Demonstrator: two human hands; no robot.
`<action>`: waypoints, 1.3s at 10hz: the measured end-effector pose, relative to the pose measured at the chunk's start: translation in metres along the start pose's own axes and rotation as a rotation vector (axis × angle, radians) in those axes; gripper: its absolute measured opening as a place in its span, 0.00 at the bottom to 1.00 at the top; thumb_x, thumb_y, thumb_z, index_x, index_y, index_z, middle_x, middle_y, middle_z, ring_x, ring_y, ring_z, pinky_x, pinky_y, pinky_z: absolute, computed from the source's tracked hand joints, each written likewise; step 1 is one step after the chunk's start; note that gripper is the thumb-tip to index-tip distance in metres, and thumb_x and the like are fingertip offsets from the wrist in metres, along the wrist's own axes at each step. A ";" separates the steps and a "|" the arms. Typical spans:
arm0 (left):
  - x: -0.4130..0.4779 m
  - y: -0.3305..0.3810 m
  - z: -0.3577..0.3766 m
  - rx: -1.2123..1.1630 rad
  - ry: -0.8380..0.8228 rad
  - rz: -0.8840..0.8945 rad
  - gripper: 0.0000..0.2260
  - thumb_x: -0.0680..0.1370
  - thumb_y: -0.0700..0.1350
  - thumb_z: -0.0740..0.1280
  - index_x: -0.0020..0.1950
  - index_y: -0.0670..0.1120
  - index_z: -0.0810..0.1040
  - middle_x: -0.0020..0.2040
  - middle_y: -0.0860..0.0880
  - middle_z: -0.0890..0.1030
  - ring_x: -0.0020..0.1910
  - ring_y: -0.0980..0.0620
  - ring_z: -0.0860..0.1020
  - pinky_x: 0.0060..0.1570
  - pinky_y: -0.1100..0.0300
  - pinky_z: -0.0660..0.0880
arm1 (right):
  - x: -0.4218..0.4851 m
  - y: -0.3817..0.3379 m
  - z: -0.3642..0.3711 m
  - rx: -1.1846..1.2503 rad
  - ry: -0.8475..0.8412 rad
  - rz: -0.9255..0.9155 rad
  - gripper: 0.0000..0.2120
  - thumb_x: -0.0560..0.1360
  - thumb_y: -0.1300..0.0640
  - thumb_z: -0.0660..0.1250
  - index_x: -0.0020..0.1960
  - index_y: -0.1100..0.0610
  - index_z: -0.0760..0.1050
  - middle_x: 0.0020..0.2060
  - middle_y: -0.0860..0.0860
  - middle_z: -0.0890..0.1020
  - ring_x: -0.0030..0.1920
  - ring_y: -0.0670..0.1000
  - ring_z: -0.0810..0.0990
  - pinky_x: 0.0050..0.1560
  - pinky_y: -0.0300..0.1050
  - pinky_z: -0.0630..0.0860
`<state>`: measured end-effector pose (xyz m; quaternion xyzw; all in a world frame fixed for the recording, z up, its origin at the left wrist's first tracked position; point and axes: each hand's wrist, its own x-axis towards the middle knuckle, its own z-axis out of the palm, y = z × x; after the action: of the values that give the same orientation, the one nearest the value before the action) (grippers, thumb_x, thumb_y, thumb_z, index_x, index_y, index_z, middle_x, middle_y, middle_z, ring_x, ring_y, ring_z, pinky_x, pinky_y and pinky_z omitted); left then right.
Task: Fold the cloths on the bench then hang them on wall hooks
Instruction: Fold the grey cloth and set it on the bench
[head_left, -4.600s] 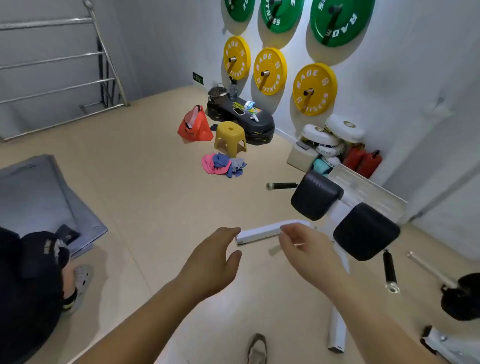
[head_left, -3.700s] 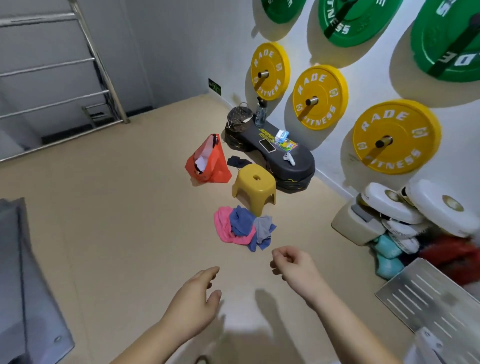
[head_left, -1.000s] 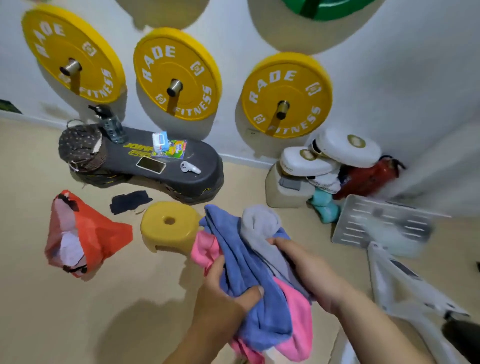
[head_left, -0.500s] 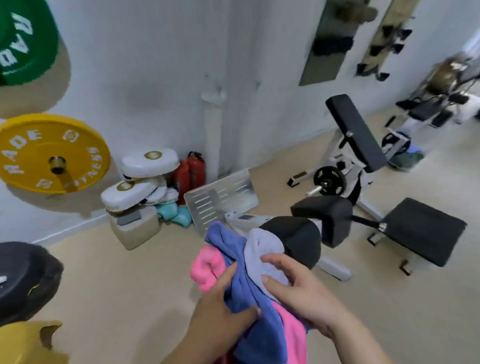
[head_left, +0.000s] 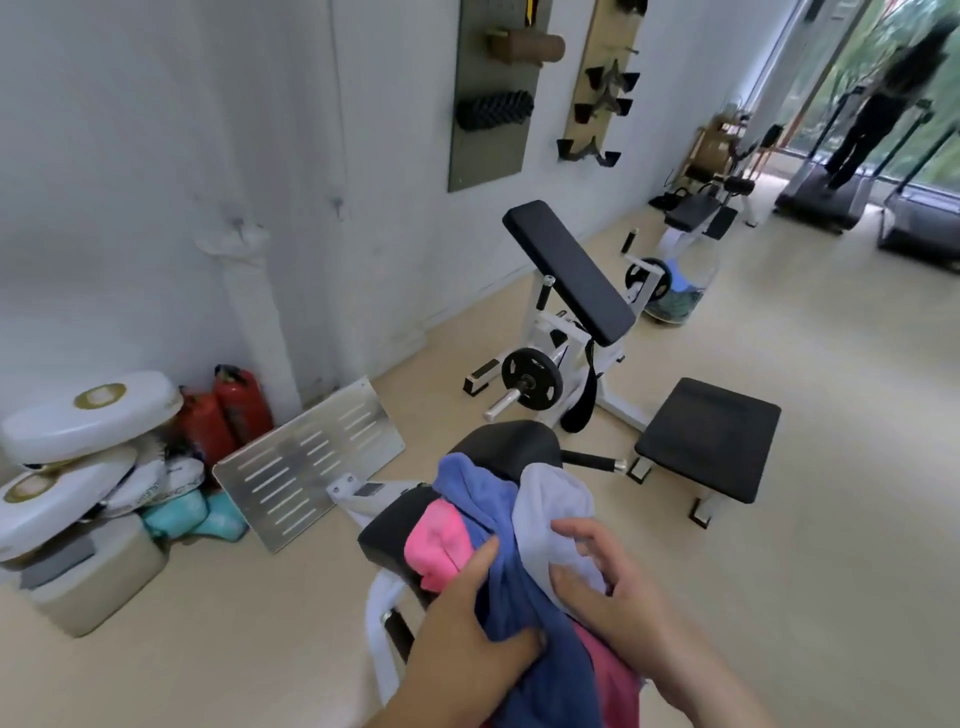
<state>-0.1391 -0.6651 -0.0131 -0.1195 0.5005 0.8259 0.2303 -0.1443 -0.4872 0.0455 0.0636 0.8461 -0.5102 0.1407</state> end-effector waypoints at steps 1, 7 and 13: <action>0.040 -0.003 -0.001 0.493 0.055 0.309 0.36 0.70 0.44 0.80 0.69 0.66 0.66 0.58 0.72 0.74 0.51 0.84 0.72 0.49 0.83 0.70 | 0.035 -0.007 -0.016 0.019 -0.004 0.045 0.19 0.79 0.50 0.71 0.65 0.37 0.70 0.52 0.47 0.84 0.43 0.37 0.84 0.49 0.38 0.81; 0.338 0.041 0.068 0.432 0.325 0.301 0.36 0.72 0.36 0.76 0.76 0.56 0.68 0.68 0.58 0.79 0.66 0.63 0.77 0.65 0.62 0.76 | 0.370 0.008 -0.132 -0.473 -0.188 -0.258 0.36 0.78 0.45 0.70 0.81 0.40 0.57 0.59 0.41 0.79 0.54 0.38 0.79 0.54 0.31 0.75; 0.422 -0.006 0.035 0.395 0.781 -0.080 0.19 0.73 0.61 0.70 0.58 0.51 0.81 0.43 0.54 0.85 0.41 0.57 0.82 0.53 0.54 0.82 | 0.516 0.099 -0.065 -0.909 -0.671 -0.449 0.30 0.76 0.35 0.65 0.75 0.41 0.67 0.70 0.43 0.73 0.69 0.50 0.71 0.68 0.43 0.70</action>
<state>-0.5007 -0.5217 -0.1816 -0.3957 0.6933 0.5977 0.0739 -0.6225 -0.4016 -0.1658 -0.3473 0.8815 -0.1073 0.3015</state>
